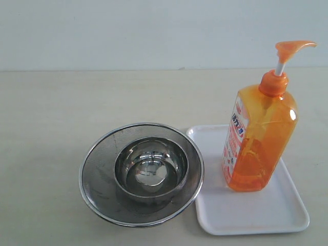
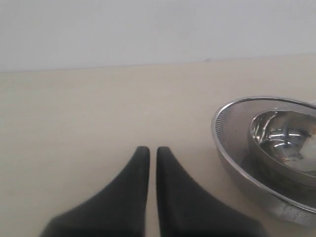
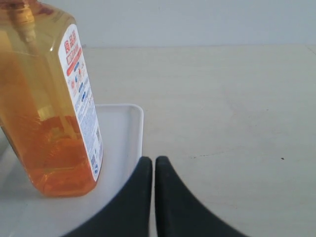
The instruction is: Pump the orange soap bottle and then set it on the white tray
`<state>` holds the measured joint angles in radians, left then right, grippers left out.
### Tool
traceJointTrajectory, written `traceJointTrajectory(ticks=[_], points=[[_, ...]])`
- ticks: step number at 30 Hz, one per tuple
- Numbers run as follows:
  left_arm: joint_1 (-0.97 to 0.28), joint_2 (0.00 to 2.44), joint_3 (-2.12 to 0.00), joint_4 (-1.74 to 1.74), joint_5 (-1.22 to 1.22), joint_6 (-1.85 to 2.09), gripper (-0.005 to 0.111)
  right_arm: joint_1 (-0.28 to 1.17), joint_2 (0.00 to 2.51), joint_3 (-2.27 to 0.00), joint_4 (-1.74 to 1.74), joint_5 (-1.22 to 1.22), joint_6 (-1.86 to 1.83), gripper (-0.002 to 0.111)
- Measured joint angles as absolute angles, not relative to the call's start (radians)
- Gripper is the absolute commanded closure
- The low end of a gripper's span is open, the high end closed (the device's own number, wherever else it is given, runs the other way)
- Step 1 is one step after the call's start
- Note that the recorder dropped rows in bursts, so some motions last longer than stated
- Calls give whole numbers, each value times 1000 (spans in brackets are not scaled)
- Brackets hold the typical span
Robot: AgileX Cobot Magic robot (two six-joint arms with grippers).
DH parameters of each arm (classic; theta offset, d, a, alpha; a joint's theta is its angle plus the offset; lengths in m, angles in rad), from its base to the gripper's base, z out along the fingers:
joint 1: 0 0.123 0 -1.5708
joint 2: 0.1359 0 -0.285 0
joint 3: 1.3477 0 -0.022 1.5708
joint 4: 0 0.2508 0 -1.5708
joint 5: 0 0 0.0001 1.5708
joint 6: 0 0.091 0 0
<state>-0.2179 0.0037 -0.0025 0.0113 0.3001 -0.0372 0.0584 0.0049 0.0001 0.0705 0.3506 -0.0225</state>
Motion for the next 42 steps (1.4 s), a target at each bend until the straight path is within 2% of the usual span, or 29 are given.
traceJointTrajectory(ticks=[12,42], points=[[-2,4,-3,11,304,-21,102,58,5,0,70,347,-23,108],[11,4,-3,11,306,0,102,58,5,0,70,347,-19,108]])
